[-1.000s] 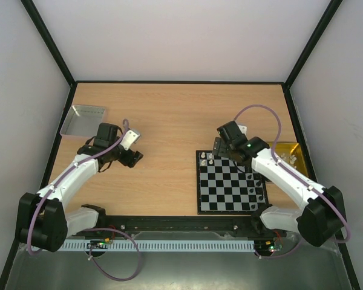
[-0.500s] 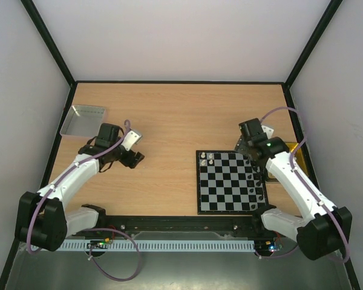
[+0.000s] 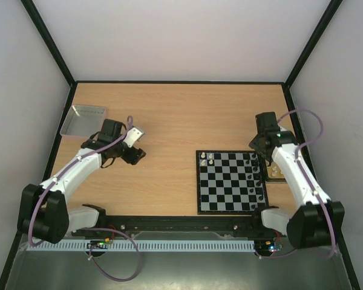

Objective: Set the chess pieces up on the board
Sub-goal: Move the chessboard to the center of the board.

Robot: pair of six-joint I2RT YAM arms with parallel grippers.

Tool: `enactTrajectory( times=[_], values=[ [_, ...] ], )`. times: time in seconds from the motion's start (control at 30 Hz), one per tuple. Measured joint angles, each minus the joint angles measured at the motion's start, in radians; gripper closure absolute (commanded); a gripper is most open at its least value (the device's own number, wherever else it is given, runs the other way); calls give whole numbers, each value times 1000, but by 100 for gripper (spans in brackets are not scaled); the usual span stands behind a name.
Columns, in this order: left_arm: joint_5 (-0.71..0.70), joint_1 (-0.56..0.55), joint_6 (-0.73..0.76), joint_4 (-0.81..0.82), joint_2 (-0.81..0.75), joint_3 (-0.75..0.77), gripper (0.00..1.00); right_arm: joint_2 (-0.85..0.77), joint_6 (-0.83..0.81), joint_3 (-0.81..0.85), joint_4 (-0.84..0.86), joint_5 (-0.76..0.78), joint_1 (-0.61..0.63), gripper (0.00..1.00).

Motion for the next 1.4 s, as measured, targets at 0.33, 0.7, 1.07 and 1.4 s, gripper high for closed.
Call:
enactTrajectory(
  times=[0.33, 0.7, 1.07, 1.4],
  values=[
    [-2, -106, 1, -16, 47, 52, 35, -267, 146, -50, -100, 29, -1, 57],
    [-3, -187, 48, -98, 254, 300, 42, -409, 304, -146, -234, 60, -3, 90],
    [5, -299, 39, -92, 401, 364, 44, -499, 451, -147, -365, 103, -5, 98],
    [7, -307, 41, -121, 507, 525, 59, -327, 427, -129, -336, 112, -39, 97]
  ],
)
